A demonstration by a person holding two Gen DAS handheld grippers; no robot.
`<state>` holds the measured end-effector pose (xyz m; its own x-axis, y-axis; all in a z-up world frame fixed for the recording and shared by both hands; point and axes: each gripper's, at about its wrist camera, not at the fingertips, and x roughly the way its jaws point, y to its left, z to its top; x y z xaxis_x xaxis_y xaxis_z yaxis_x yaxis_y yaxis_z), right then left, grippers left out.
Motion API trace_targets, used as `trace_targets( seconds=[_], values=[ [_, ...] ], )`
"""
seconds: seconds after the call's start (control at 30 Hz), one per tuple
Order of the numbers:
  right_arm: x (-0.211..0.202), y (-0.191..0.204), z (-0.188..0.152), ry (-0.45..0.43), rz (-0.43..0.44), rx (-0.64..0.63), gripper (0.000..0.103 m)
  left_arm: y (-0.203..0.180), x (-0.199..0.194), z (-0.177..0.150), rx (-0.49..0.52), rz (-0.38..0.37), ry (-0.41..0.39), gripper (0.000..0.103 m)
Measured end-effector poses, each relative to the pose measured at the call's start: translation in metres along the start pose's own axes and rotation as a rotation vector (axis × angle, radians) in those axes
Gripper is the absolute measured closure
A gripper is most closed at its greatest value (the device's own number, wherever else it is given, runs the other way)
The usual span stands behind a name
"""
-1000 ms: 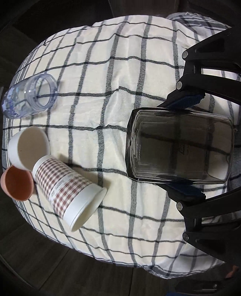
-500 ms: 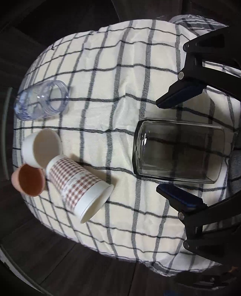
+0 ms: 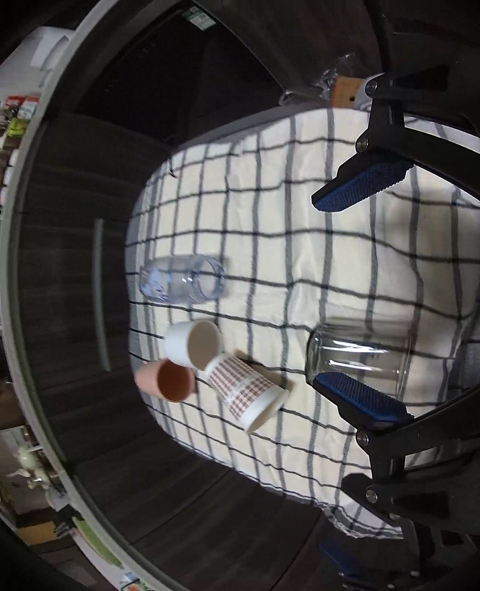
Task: Flip cup upside down
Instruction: 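Move the left gripper to the standing glass cup and grasp its sides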
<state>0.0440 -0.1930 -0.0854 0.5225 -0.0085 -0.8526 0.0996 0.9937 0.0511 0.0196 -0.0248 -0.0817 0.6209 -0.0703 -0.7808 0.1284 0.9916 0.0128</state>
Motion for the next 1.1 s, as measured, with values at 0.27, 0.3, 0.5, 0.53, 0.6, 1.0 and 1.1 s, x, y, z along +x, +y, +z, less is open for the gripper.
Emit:
trace_targets(
  seconds=[0.27, 0.3, 0.5, 0.53, 0.6, 1.0, 1.1],
  values=[
    [-0.038, -0.023, -0.009, -0.205, -0.029, -0.009, 0.012, -0.038, 0.004, 0.003, 0.08, -0.04, 0.001, 0.0],
    [-0.04, -0.025, -0.009, -0.225, -0.035, -0.011, 0.012, -0.043, 0.006, 0.003, 0.088, -0.043, 0.007, 0.0],
    [-0.051, -0.037, -0.014, -0.318, -0.075, -0.028, 0.01, -0.062, 0.029, 0.006, 0.107, -0.071, 0.088, 0.0],
    [-0.052, -0.039, -0.015, -0.327, -0.078, -0.028, 0.01, -0.064, 0.033, 0.007, 0.109, -0.071, 0.105, 0.0],
    [-0.053, -0.042, -0.016, -0.342, -0.095, -0.029, 0.009, -0.07, 0.045, 0.011, 0.12, -0.055, 0.167, 0.0],
    [-0.041, -0.072, -0.01, -0.314, -0.094, 0.043, 0.008, -0.099, 0.107, 0.025, 0.171, -0.034, 0.48, 0.0],
    [-0.034, -0.075, -0.006, -0.299, -0.082, 0.056, 0.007, -0.099, 0.124, 0.024, 0.172, -0.034, 0.58, 0.0]
  ],
)
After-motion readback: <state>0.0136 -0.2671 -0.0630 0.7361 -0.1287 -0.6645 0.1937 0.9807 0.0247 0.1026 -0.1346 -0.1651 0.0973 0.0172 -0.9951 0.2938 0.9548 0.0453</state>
